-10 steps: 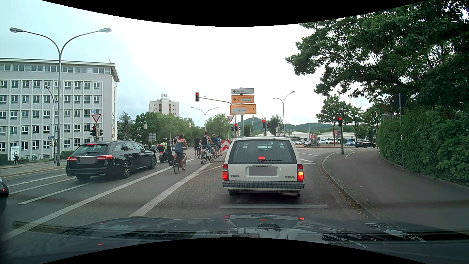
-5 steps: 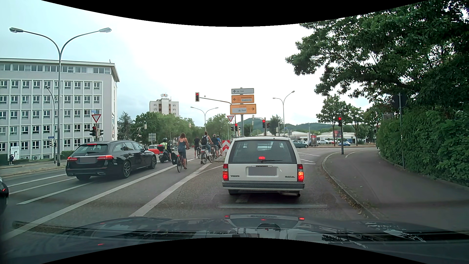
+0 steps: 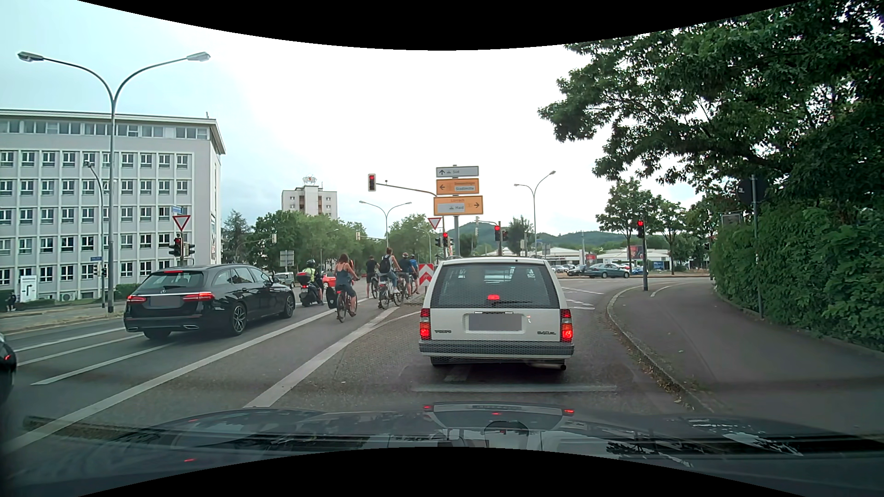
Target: Follow the waypoints while adhering to traffic rules and regulations
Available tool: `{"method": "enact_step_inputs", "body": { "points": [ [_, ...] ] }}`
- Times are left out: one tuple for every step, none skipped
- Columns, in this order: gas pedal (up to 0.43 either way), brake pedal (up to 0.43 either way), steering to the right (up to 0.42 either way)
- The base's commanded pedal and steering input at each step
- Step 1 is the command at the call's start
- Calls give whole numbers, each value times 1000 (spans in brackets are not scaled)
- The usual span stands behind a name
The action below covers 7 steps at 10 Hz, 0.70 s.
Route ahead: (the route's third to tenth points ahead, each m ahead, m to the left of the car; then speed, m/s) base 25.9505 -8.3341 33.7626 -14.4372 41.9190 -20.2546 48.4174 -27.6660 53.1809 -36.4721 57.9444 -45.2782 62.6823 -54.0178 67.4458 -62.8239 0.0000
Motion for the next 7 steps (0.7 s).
{"method": "enact_step_inputs", "body": {
  "points": [
    [0, 226, 62],
    [0, 226, 62],
    [0, 226, 62],
    [0, 226, 62],
    [0, 226, 62],
    [0, 226, 62],
    [0, 226, 62]
  ]
}}
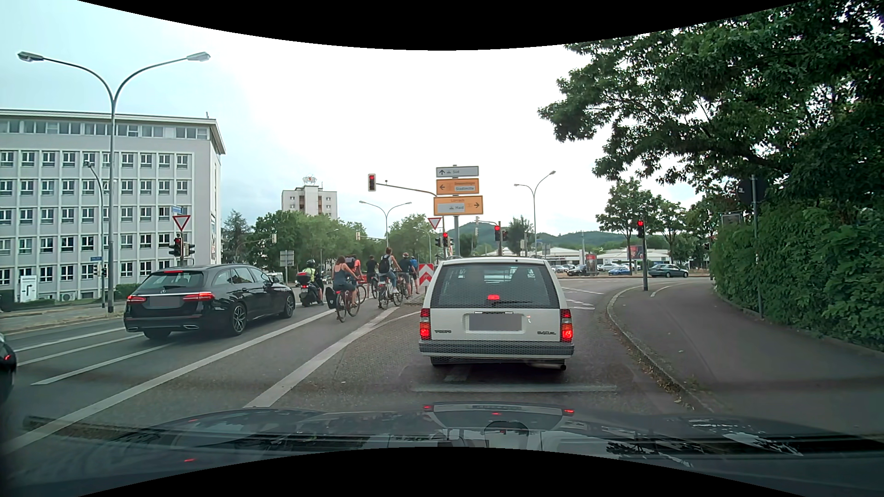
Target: Follow the waypoints while adhering to traffic rules and regulations
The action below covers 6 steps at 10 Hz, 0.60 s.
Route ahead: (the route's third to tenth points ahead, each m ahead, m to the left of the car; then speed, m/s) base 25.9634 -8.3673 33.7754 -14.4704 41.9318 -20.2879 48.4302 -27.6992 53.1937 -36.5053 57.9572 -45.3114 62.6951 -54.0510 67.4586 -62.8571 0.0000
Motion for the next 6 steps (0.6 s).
{"method": "enact_step_inputs", "body": {
  "points": [
    [0, 226, 62],
    [0, 226, 62],
    [0, 226, 62],
    [0, 226, 62],
    [0, 226, 62],
    [0, 226, 62]
  ]
}}
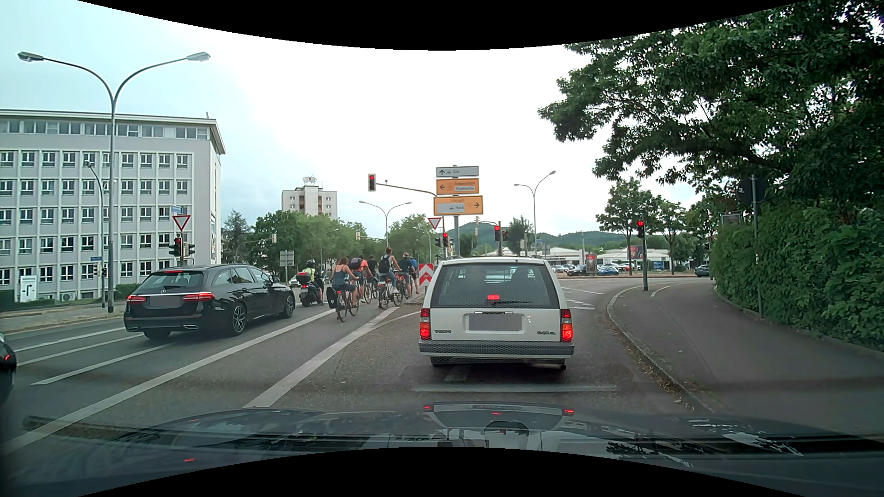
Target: Follow the waypoints while adhering to traffic rules and regulations
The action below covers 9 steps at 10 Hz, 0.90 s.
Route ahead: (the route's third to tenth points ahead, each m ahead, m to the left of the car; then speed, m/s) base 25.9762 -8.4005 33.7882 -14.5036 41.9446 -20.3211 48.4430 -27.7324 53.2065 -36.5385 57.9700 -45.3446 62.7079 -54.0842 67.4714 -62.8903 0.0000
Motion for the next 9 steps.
{"method": "enact_step_inputs", "body": {
  "points": [
    [0, 226, 62],
    [0, 226, 62],
    [0, 226, 62],
    [0, 226, 62],
    [0, 226, 62],
    [0, 226, 62],
    [0, 226, 62],
    [0, 226, 62],
    [0, 226, 62]
  ]
}}
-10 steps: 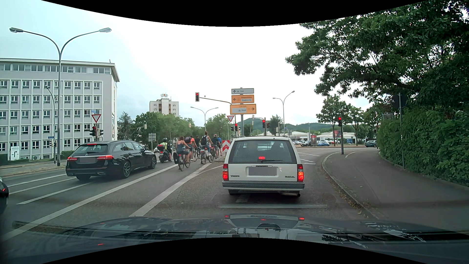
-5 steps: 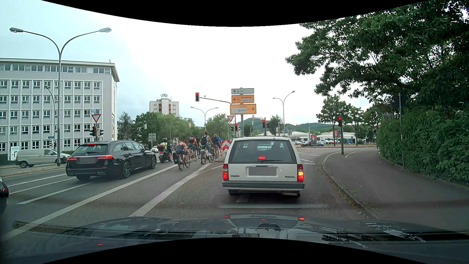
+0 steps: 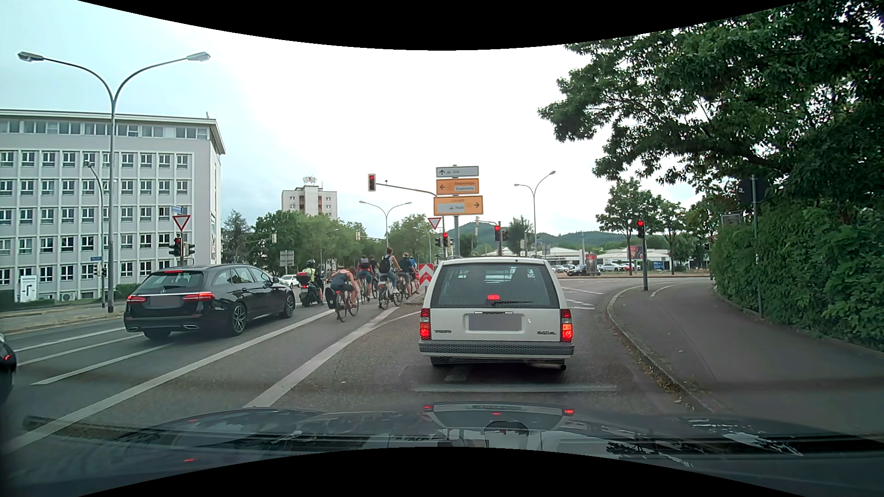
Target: Follow the waypoints while adhering to traffic rules and regulations
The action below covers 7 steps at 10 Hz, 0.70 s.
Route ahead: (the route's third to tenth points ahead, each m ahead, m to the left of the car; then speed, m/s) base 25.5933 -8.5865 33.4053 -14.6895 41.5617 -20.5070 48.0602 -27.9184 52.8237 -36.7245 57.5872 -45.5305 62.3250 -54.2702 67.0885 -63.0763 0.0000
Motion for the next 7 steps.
{"method": "enact_step_inputs", "body": {
  "points": [
    [0, 226, 62],
    [0, 226, 62],
    [0, 226, 62],
    [0, 226, 62],
    [0, 226, 62],
    [0, 226, 62],
    [0, 226, 62]
  ]
}}
